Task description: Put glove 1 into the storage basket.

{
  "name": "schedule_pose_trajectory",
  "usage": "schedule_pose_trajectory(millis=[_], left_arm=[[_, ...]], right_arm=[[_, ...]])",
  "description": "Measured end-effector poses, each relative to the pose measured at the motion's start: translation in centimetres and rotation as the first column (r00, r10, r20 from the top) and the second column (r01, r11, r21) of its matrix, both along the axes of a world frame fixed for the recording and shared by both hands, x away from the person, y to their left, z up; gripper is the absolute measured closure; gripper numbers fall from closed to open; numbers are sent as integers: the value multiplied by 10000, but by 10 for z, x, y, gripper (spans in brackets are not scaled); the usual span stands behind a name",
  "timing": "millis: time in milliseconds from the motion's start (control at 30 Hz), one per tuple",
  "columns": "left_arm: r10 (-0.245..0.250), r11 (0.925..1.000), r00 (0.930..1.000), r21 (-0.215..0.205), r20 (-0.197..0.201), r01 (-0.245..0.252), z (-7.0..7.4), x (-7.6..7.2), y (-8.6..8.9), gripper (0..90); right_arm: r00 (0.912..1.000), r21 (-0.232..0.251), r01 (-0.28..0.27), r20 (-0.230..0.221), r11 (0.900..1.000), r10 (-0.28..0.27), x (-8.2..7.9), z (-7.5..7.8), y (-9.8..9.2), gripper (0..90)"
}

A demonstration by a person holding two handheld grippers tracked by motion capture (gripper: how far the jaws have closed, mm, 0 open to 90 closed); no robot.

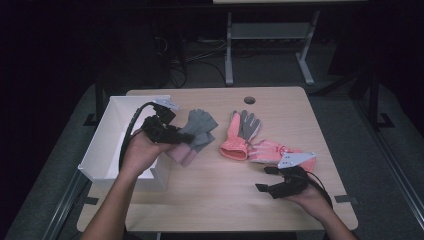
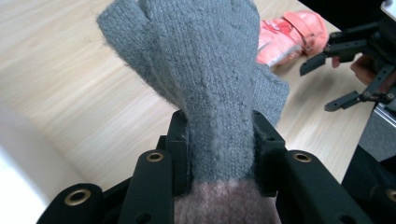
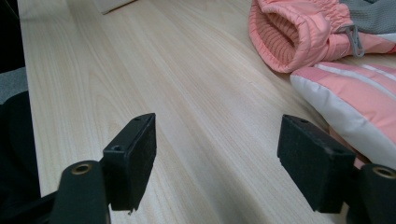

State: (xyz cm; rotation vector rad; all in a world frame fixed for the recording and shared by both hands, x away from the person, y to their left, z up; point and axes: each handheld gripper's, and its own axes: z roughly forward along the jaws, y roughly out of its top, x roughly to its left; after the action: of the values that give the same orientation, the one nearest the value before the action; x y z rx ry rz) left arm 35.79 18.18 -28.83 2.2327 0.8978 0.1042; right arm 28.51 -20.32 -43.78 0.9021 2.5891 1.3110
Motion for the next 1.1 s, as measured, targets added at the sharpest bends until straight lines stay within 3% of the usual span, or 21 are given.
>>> schedule_pose_trajectory(millis=[233, 433, 567, 767, 967, 1033, 1100], left_arm=[[814, 9967, 9965, -65, 199, -813, 8, 6, 30, 660], [1470, 9891, 9886, -97, 316, -1468, 10, 10, 54, 660], [2160, 9764, 9758, -74, 342, -2159, 6, 15, 75, 660], [2824, 9590, 9587, 167, 349, -2831, 0, 21, 97, 660], [3453, 9370, 9374, 404, 453, -3471, -10, 27, 114, 660], [3458, 9362, 9371, 493, 475, -3480, -13, 28, 116, 659], [3640, 9275, 9303, 740, 448, -3664, -24, 32, 121, 659]], right_arm=[[10000, -64, -45, -7, 10000, 45, 0, -1, 1, 266], [10000, -97, -60, -4, 9999, 60, 0, -1, 2, 259], [10000, -113, -66, -31, 9999, 65, 0, -1, 3, 258], [10000, -93, -89, -8, 9999, 89, 0, -1, 3, 258], [9999, -72, -110, -17, 9999, 110, -1, -1, 3, 258], [9999, -74, -109, -16, 9999, 109, 0, -1, 3, 258], [9999, -76, -113, -45, 9999, 112, 0, -1, 3, 259]])
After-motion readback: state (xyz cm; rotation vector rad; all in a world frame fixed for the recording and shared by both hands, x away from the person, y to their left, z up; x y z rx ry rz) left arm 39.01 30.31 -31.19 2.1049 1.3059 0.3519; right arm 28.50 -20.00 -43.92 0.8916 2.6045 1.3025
